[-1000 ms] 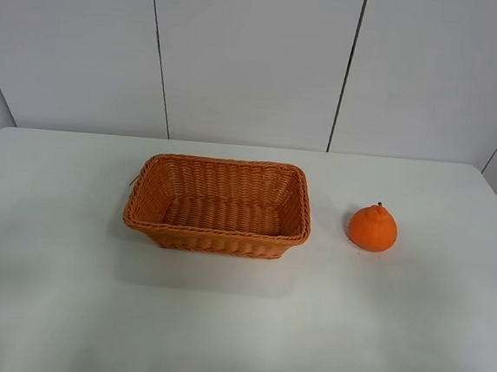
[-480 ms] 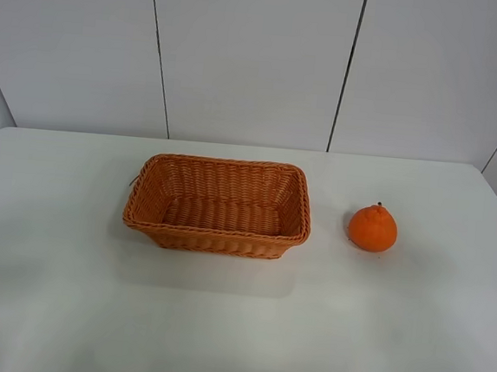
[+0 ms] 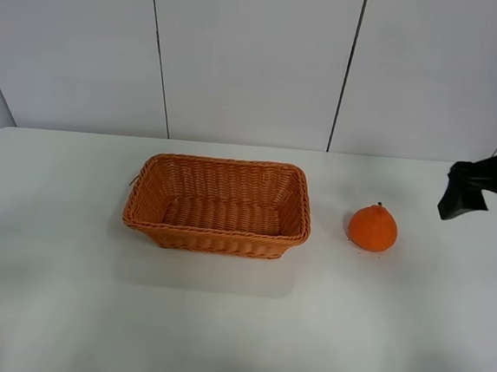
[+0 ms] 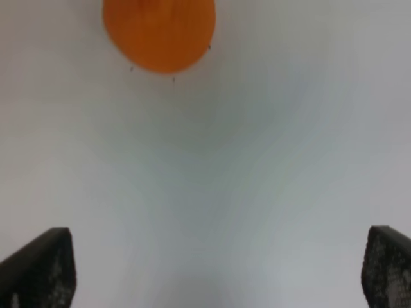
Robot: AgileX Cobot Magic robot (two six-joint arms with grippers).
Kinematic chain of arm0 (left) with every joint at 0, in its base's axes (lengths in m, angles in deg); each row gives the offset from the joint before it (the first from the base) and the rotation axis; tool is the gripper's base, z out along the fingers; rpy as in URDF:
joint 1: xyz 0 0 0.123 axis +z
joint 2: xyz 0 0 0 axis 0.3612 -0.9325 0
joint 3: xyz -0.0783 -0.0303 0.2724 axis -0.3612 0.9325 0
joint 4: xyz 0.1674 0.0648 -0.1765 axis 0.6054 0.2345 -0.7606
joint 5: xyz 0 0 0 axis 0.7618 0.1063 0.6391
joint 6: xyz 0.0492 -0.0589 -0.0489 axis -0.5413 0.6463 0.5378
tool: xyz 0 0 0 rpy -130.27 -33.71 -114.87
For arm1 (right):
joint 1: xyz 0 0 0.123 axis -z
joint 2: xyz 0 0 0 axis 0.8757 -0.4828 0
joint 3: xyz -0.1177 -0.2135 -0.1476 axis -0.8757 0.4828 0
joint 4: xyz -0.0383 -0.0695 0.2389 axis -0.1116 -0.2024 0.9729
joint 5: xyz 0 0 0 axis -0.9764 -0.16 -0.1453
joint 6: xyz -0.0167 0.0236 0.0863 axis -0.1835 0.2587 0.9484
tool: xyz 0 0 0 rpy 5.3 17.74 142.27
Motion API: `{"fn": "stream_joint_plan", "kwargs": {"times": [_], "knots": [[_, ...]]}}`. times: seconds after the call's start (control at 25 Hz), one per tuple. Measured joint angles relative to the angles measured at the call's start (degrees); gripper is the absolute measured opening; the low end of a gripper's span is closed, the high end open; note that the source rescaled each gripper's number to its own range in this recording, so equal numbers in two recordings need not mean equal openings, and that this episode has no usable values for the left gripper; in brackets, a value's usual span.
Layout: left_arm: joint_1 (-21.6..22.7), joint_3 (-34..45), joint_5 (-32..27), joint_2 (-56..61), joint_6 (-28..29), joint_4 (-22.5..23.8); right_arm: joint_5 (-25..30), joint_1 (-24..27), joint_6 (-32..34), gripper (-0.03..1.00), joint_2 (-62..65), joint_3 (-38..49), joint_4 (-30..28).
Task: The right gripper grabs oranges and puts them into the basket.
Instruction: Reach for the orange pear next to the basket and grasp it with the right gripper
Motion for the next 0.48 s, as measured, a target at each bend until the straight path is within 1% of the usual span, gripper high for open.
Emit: {"fn": "stream_joint_plan", "kwargs": {"times": [0.16, 0.28, 0.4, 0.48], "knots": [[0.00, 0.00, 0.00, 0.00, 0.00, 0.00, 2.97, 0.00, 0.00, 0.98, -14.74, -12.23, 0.33], [0.00, 0.00, 0.00, 0.00, 0.00, 0.00, 3.45, -0.59, -1.01, 0.98, -22.65, -19.99, 2.38], [0.00, 0.00, 0.00, 0.00, 0.00, 0.00, 3.71, -2.25, -1.51, 0.98, -27.94, -25.07, 2.86], [0.00, 0.00, 0.00, 0.00, 0.00, 0.00, 4.25, -3.38, -1.51, 0.98, -30.49, -26.49, 2.87]]}}
